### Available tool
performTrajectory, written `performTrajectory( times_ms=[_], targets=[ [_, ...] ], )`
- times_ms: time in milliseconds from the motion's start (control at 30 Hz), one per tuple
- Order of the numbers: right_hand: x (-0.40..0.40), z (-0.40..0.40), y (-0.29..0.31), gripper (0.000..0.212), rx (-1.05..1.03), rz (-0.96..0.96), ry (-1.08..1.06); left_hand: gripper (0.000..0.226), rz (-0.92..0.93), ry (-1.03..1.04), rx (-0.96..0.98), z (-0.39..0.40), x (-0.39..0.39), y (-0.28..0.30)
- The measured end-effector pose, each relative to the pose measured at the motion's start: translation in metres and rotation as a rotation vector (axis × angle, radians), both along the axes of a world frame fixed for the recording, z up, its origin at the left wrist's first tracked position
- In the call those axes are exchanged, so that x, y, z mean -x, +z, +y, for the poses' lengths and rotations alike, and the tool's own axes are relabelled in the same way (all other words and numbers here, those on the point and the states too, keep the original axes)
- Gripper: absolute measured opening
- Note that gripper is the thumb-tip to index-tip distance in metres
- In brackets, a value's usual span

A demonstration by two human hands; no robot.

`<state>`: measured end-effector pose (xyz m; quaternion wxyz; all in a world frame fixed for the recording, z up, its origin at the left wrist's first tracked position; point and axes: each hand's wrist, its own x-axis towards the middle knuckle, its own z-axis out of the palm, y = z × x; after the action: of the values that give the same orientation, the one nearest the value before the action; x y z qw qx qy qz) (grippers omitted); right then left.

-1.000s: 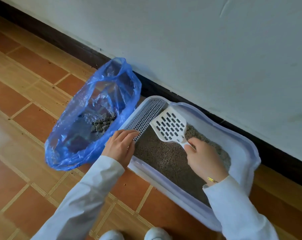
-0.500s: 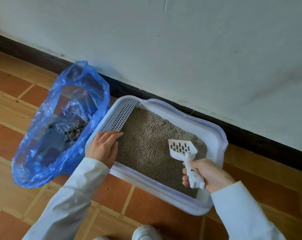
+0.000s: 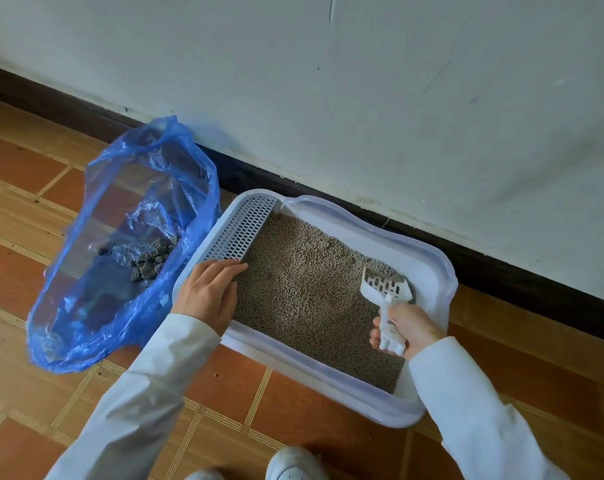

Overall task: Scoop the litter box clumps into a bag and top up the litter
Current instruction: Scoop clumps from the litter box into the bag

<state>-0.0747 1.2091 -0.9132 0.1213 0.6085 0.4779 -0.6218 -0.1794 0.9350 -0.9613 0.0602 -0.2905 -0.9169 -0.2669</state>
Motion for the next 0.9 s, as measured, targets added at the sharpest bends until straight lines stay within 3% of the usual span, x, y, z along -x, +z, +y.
performTrajectory(
  times_ms=[100,200,433,700,900],
  targets=[
    [-0.003,-0.005,-0.006,0.029,0.046,-0.037,-0.041,0.036,0.005,0.001,-0.003,-0.002,0.000,-0.001],
    [-0.013,-0.008,-0.013,0.023,0.108,0.034,-0.089,0.036,0.003,0.003,0.003,-0.002,-0.001,-0.001],
    [-0.018,-0.018,-0.013,0.022,-0.033,0.126,0.147,0.037,-0.006,0.006,-0.006,-0.005,0.000,-0.002],
    [-0.013,-0.021,-0.010,0.027,0.079,0.131,0.303,0.036,-0.004,0.015,-0.011,-0.007,0.000,0.003],
    [0.009,-0.025,-0.009,0.026,0.179,0.084,0.265,0.036,-0.004,0.030,0.004,-0.009,0.000,0.002]
  ],
)
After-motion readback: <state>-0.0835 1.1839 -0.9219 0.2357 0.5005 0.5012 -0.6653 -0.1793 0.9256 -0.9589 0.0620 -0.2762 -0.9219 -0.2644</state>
